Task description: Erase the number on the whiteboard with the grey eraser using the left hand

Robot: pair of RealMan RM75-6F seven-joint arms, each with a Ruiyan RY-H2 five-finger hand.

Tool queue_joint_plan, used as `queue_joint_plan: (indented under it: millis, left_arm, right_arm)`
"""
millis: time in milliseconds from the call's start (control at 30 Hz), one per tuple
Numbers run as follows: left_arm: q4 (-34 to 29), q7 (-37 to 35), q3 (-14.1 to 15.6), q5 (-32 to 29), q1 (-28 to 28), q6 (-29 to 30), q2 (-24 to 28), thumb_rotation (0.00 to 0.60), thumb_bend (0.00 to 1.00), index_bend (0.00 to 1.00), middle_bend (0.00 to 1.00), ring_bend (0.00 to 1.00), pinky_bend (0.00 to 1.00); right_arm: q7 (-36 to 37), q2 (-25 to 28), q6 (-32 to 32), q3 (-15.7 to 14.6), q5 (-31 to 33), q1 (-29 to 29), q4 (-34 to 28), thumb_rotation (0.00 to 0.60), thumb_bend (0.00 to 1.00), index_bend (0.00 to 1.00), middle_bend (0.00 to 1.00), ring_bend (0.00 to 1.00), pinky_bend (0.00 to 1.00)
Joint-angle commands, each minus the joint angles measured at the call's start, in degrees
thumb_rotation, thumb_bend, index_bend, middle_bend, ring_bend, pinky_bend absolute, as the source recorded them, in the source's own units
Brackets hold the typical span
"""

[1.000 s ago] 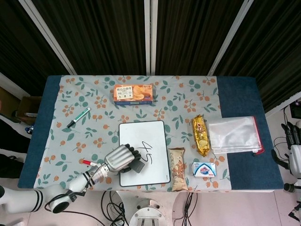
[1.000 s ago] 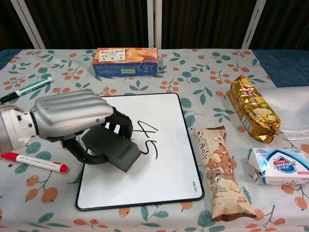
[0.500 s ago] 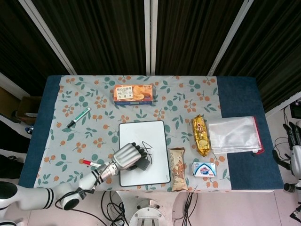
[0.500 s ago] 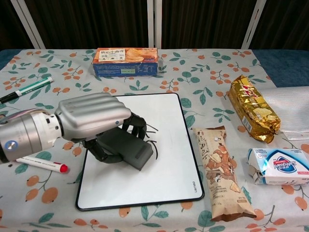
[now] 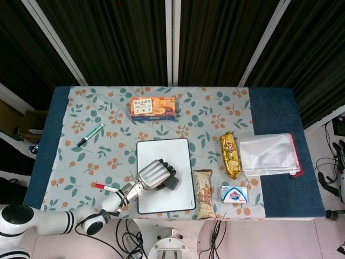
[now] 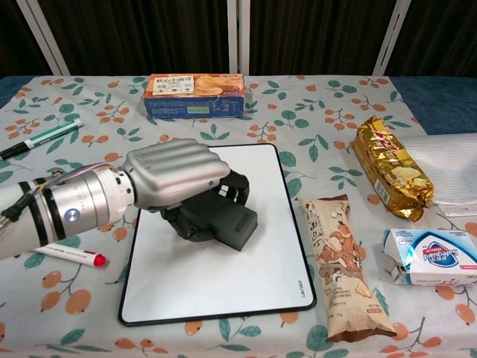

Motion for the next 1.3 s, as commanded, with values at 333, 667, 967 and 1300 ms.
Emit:
queue_joint_plan:
  millis: [333, 667, 967, 1300]
  left_arm:
    - [6.1, -0.6, -4.3, -4.2, -3.3, -1.2, -3.3, 0.6, 0.33, 0.71, 0.62, 0.48, 0.5]
    - [13.0, -4.0, -7.7, -7.9, -5.4, -1.6, -5.4, 0.6, 0.34, 0.73, 0.64, 0.51, 0.52]
    - [15.2, -6.0, -7.5, -7.6, -5.8, -0.1, -5.4, 0.6, 0.34, 0.75, 0.66, 0.52, 0.53]
    - [8.8, -5.1, -2.5, -1.8, -4.5, 4.1, -4.9, 0.6, 0.34, 0.75, 0.66, 0.52, 0.53]
  right_arm:
    - [-0.6, 0.8, 1.0, 0.3, 0.0, -0.5, -1.2, 0.6, 0.26, 0.0, 0.0, 0.0, 0.0]
    - [-1.5, 1.6, 2.2, 0.5, -0.2, -1.0, -2.7, 0.6, 0.26, 0.0, 0.0, 0.0, 0.0]
    - [-1.3, 1.9, 2.5, 0.6, 0.1, -1.5, -2.8, 0.6, 0.26, 0.0, 0.0, 0.0, 0.0]
    - [-1.8, 1.4, 2.1, 0.5, -0.3, -1.1, -2.7, 0.6, 0.26, 0.0, 0.0, 0.0, 0.0]
